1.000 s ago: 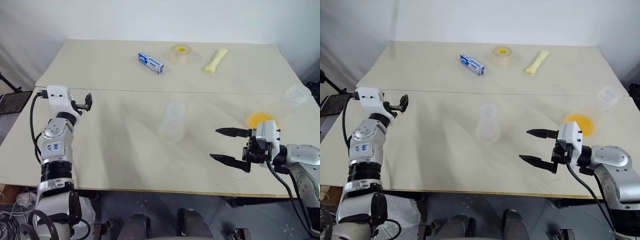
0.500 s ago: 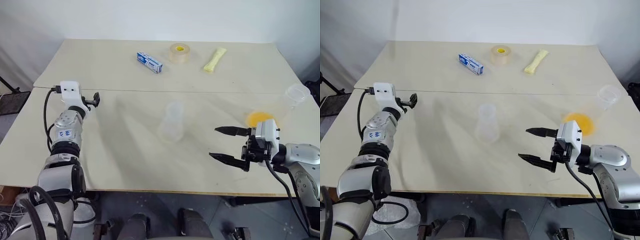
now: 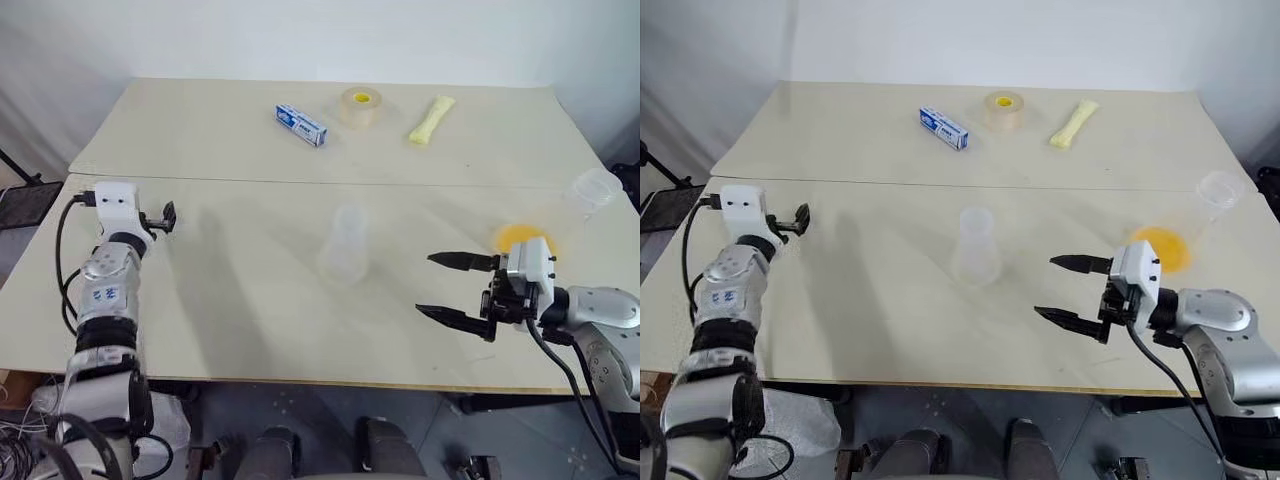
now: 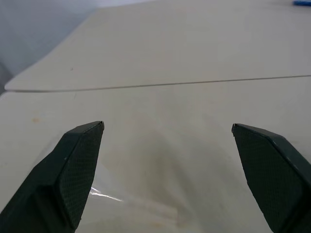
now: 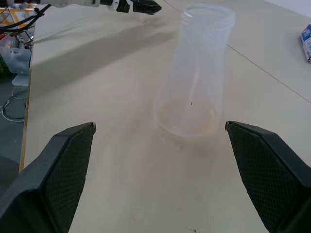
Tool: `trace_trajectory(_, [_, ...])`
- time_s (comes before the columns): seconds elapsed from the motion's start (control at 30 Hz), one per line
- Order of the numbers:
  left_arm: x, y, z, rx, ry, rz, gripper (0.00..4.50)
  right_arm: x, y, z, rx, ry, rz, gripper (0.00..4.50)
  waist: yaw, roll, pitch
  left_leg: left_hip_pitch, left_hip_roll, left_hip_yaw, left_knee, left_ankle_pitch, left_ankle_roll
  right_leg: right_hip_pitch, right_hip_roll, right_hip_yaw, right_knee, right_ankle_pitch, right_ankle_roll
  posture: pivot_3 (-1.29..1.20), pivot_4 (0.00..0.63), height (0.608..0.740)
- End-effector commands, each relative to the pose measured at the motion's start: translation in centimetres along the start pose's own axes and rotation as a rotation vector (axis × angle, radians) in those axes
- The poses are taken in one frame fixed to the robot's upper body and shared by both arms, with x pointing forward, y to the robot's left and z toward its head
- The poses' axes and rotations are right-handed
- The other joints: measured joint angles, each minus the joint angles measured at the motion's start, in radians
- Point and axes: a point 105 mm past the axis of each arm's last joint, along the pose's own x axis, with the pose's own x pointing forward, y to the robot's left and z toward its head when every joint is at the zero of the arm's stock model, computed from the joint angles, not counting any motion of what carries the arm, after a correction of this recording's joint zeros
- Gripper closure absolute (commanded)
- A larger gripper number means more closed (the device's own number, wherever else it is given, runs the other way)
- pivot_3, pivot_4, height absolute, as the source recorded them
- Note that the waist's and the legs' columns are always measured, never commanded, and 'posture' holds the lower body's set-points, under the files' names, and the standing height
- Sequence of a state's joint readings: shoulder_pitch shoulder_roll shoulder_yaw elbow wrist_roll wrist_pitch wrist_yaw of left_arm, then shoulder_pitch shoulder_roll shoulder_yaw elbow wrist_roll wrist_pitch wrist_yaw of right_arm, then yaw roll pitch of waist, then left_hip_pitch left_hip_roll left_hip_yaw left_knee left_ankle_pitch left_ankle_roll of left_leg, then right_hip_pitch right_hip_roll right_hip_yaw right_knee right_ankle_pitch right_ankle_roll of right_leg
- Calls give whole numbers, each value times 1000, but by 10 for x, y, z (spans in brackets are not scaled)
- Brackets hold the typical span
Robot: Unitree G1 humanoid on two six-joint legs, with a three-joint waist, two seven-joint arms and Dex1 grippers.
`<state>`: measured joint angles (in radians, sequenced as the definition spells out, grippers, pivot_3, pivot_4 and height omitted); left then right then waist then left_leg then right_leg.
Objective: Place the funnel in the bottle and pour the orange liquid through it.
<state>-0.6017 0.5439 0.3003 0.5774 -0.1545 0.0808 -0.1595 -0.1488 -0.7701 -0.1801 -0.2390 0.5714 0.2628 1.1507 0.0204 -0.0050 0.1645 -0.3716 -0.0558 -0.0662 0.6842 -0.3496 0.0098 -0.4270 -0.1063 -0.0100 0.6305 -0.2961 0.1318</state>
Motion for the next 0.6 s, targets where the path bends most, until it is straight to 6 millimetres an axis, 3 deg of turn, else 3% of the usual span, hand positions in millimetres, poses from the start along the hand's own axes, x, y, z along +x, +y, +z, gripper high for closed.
trace_trajectory(0.03, [-23, 6, 36, -11, -112, -40, 16, -1, 0, 8, -32, -27, -3, 0, 0, 0, 0, 0, 0, 0, 0, 0, 0, 0, -1, 0, 0, 0, 0, 0, 150, 740])
trace_trajectory(0.17, [-51, 9, 40, -13, -100, -86, 16, -1, 2, 7, -26, -22, 5, 0, 0, 0, 0, 0, 0, 0, 0, 0, 0, 0, -1, 0, -1, 0, 0, 0, 150, 740])
trace_trajectory(0.3, [-74, 39, 40, -34, -104, -23, 16, 1, -1, 7, -26, -26, 11, 0, 0, 0, 0, 1, 0, 0, 0, 0, 0, 1, -2, 0, -3, 0, 0, 0, 150, 740])
trace_trajectory(0.47, [-66, 76, 28, -13, -62, 122, 16, 5, -3, 7, -27, -29, 26, 0, 5, 0, 0, 2, 0, 0, 0, 0, 0, 1, -2, 0, -3, 0, 0, 0, 150, 740])
trace_trajectory(0.6, [-45, 87, 17, -13, -14, 152, 16, 8, -5, 8, -30, -34, 33, 0, 8, 0, 0, 1, -3, -1, 0, 0, 1, 1, -2, -2, -2, 0, 0, 0, 150, 740])
